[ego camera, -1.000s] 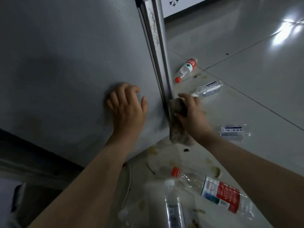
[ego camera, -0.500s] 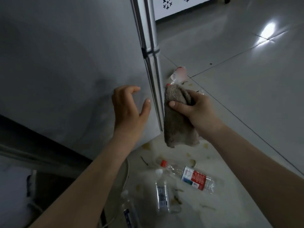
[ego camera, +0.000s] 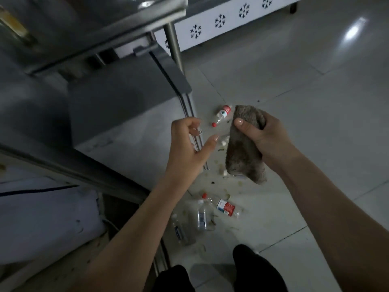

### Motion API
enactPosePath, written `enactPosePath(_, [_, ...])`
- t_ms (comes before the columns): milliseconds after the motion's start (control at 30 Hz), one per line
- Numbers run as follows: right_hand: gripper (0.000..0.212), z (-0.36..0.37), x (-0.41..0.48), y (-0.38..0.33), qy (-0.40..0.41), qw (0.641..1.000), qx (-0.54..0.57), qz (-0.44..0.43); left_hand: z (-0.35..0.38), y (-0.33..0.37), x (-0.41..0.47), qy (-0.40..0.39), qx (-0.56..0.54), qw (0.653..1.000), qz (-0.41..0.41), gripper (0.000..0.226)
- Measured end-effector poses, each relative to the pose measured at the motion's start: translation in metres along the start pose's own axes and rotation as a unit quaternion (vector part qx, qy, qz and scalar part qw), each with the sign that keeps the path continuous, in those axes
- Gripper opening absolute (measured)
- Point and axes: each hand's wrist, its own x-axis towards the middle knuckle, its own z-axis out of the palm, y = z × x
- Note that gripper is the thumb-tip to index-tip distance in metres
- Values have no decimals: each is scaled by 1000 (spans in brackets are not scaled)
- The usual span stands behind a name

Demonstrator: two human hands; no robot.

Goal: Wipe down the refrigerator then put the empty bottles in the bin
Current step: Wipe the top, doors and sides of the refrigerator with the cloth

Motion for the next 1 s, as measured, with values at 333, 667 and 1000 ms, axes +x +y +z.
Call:
enactPosePath(333, [26,-12,-62,-220,-45,999,-25,19,-85,213,17,37,-80,991,-105,34])
enactPosePath(667, [20,-36,-124,-310,-32,999,-10,10,-111,296,-4,6,-143,986,-85,36])
enactPosePath(1000, [37,-128,-137,-363,-14,998,-51,-28,-72,384,10,46,-192,978,-69,23])
